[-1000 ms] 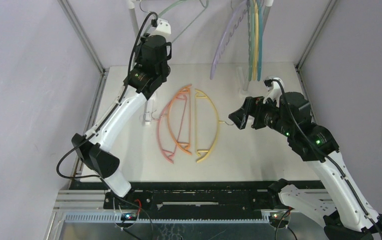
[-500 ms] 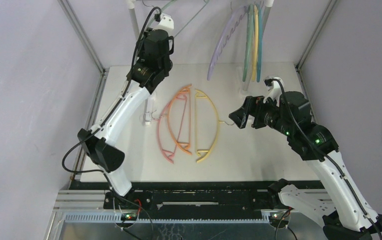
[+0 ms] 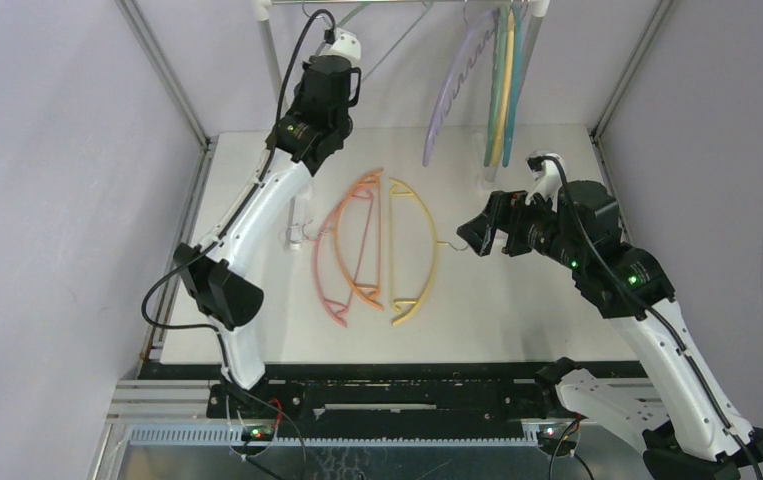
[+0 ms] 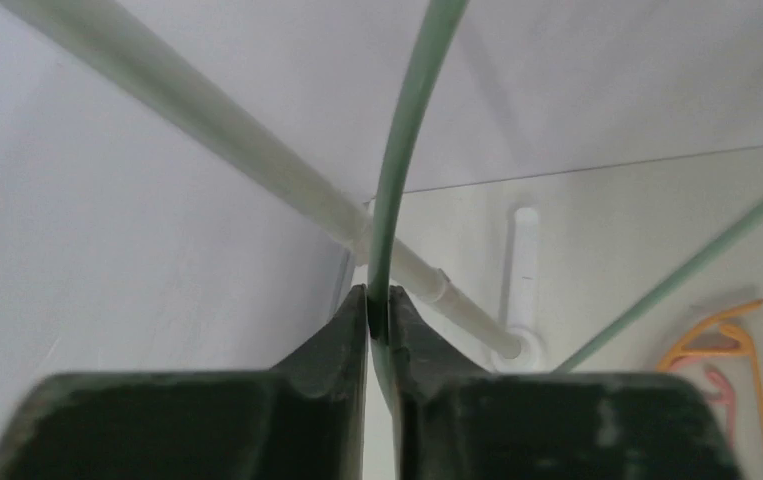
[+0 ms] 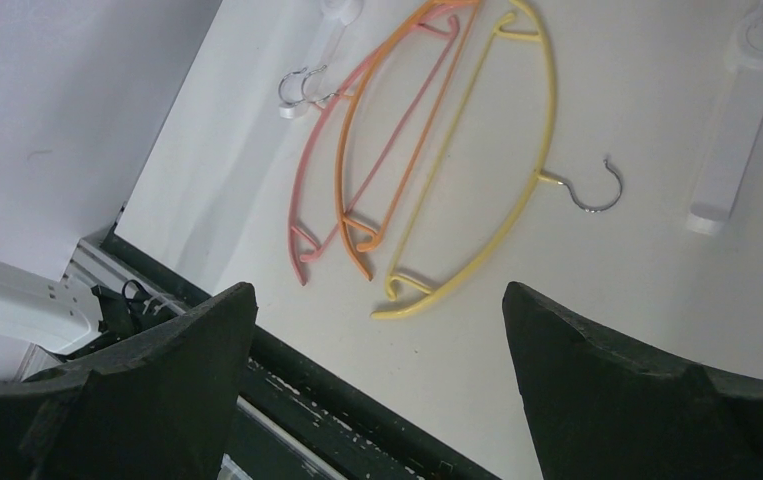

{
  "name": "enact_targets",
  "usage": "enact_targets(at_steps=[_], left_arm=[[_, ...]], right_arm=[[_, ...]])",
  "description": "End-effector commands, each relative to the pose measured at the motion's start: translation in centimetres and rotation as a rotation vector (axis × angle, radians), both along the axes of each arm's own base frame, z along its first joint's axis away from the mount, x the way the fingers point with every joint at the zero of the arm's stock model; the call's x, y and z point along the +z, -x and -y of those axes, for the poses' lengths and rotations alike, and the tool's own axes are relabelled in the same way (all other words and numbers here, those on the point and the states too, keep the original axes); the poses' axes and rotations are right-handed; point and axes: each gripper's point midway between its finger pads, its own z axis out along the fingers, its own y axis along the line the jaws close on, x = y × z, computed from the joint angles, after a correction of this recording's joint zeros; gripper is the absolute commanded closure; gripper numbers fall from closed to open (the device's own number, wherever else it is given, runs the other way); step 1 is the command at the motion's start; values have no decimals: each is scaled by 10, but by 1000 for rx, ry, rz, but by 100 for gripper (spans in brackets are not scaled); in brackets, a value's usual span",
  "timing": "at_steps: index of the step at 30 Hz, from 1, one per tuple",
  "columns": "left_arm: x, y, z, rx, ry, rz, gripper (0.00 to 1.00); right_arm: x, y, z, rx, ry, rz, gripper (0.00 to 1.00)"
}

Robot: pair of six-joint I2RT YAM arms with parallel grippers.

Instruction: Organize the hangers

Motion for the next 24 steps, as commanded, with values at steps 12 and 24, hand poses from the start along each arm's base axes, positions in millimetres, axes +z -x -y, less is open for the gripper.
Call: enact_targets(at_steps=[12, 24], left_arm=[[41, 41, 48, -406, 297, -3, 1], [72, 131, 32, -661, 639, 91, 1]], right_arm=[[18, -12, -3, -12, -33, 45, 0], [12, -11, -8, 10, -50, 10, 0]])
